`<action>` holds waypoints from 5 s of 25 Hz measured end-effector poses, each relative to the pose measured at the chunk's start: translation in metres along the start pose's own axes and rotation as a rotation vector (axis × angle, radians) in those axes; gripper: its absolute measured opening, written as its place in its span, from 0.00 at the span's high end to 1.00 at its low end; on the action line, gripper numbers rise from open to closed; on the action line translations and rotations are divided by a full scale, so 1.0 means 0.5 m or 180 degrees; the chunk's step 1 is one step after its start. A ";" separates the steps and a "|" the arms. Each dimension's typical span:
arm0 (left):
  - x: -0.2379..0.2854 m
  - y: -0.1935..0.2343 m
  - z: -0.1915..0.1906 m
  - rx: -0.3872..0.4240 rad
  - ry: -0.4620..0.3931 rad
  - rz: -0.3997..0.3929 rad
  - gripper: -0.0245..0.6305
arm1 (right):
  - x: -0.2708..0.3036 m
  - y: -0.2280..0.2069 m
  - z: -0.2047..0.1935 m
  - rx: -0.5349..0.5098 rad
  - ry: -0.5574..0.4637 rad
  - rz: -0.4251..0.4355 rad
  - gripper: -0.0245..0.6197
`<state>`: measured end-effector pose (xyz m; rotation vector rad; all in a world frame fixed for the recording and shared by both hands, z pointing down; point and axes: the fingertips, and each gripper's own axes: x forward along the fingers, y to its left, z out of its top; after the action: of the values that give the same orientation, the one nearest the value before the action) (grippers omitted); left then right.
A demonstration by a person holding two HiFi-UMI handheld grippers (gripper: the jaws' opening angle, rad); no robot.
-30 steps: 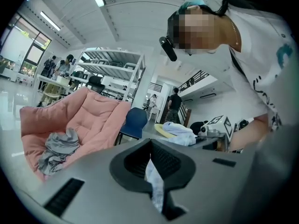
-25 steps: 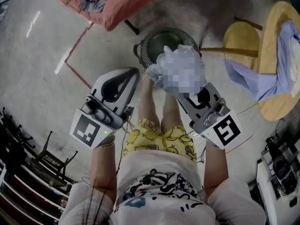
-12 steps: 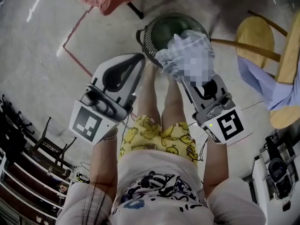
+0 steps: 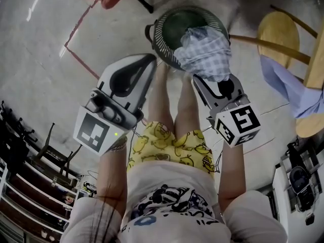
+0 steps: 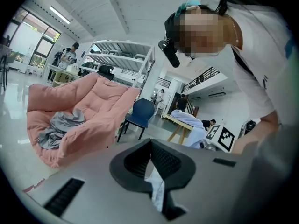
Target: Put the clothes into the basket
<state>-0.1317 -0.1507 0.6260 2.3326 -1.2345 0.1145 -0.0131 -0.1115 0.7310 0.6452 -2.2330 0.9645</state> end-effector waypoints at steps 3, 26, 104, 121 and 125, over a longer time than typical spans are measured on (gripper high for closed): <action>-0.001 0.004 -0.002 0.0000 0.0033 0.0016 0.94 | 0.004 -0.007 -0.017 -0.0079 0.0201 -0.0094 0.64; 0.006 -0.012 0.050 -0.0003 -0.0052 -0.0093 0.94 | -0.044 0.024 0.077 0.0139 -0.0515 0.0296 0.67; -0.143 -0.534 0.670 0.1180 -0.0774 -0.1062 0.94 | -0.809 0.346 0.536 -0.1513 -0.2202 -0.0303 0.92; -0.165 -0.534 0.642 0.1108 -0.0655 -0.1019 0.94 | -0.790 0.361 0.515 -0.1585 -0.2076 -0.0361 0.92; -0.173 -0.527 0.649 0.1094 -0.0668 -0.1004 0.94 | -0.785 0.373 0.519 -0.1627 -0.2052 -0.0350 0.92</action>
<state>-0.0221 -0.1118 0.2152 2.8710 -0.9820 -0.0300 0.0512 -0.1220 0.2293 0.9067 -2.8028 0.0927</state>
